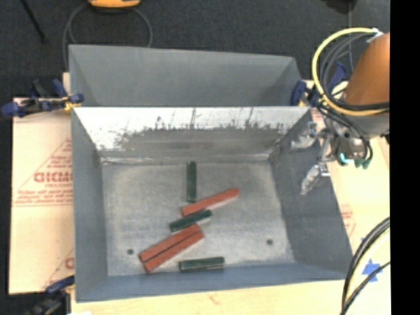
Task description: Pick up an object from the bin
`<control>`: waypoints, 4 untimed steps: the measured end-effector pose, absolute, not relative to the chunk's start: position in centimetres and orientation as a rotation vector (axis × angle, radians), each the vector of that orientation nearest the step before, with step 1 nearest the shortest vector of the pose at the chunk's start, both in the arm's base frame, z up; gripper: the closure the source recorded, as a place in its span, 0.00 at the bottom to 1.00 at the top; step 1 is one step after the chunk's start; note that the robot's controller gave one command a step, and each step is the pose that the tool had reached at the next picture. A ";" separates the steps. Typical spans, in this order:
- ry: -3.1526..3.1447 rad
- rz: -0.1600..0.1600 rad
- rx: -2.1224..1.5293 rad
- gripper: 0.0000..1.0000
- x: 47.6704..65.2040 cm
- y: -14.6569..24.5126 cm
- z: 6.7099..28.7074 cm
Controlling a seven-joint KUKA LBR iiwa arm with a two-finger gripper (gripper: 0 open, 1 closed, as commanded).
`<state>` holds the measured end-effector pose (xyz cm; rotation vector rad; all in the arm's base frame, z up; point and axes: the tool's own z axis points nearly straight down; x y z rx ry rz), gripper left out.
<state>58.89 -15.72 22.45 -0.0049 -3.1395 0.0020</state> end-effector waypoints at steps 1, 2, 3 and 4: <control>-3.146 0.004 -0.001 0.00 59.0 -15.7 22.8; -3.150 0.006 0.037 0.00 57.5 -13.0 16.9; -3.141 0.002 0.113 0.00 56.7 -10.4 11.2; -3.142 0.001 -0.202 1.00 56.9 -3.7 8.2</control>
Offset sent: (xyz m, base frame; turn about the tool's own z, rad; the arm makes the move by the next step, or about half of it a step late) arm -0.0409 0.0729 -0.1520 -0.0650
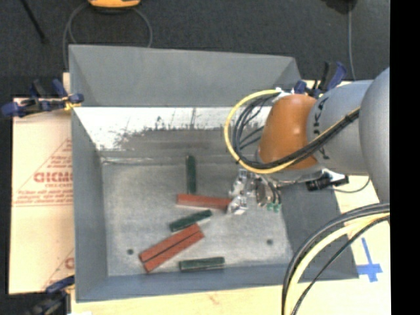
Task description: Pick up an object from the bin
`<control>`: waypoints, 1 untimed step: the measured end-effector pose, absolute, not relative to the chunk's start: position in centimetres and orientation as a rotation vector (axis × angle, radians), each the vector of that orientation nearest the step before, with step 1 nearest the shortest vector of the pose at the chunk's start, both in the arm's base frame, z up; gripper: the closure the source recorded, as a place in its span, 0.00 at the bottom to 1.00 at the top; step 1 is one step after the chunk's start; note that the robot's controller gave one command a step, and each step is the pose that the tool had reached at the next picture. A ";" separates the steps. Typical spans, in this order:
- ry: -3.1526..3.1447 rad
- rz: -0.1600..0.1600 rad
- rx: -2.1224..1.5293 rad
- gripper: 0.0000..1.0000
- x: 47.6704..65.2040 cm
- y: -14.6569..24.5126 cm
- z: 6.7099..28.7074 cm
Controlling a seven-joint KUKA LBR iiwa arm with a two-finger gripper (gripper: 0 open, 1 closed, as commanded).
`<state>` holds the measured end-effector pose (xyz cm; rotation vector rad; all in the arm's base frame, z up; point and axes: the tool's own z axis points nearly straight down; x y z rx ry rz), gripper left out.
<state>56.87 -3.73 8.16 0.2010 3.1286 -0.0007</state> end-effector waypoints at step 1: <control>3.129 -0.001 0.200 1.00 56.9 -3.7 8.2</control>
Offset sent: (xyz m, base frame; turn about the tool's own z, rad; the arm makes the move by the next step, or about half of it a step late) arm -0.0123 0.0124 0.1641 0.0135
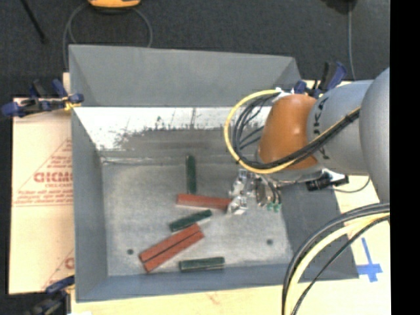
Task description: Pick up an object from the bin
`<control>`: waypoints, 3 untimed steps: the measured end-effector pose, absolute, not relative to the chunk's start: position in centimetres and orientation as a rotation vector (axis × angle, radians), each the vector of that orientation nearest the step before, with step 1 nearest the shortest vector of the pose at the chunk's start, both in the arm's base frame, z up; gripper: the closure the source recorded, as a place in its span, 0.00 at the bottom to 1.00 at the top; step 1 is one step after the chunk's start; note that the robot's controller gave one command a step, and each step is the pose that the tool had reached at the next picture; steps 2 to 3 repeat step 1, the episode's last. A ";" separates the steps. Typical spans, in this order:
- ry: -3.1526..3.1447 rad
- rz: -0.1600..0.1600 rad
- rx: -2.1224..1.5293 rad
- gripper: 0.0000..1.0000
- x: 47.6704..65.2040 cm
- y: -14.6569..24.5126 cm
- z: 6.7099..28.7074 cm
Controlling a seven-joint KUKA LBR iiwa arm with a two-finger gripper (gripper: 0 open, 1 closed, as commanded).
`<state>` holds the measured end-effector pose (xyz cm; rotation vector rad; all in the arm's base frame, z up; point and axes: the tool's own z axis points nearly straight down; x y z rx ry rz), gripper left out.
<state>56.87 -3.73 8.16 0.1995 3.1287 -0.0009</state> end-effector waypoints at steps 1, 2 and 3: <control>3.122 0.001 0.214 1.00 55.9 -2.5 25.0; 3.122 0.001 0.214 1.00 55.9 -2.5 25.0; 3.122 0.001 0.214 1.00 55.9 -2.5 25.0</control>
Offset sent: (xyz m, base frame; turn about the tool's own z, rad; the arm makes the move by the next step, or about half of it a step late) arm 0.0000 0.0000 0.0000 0.0000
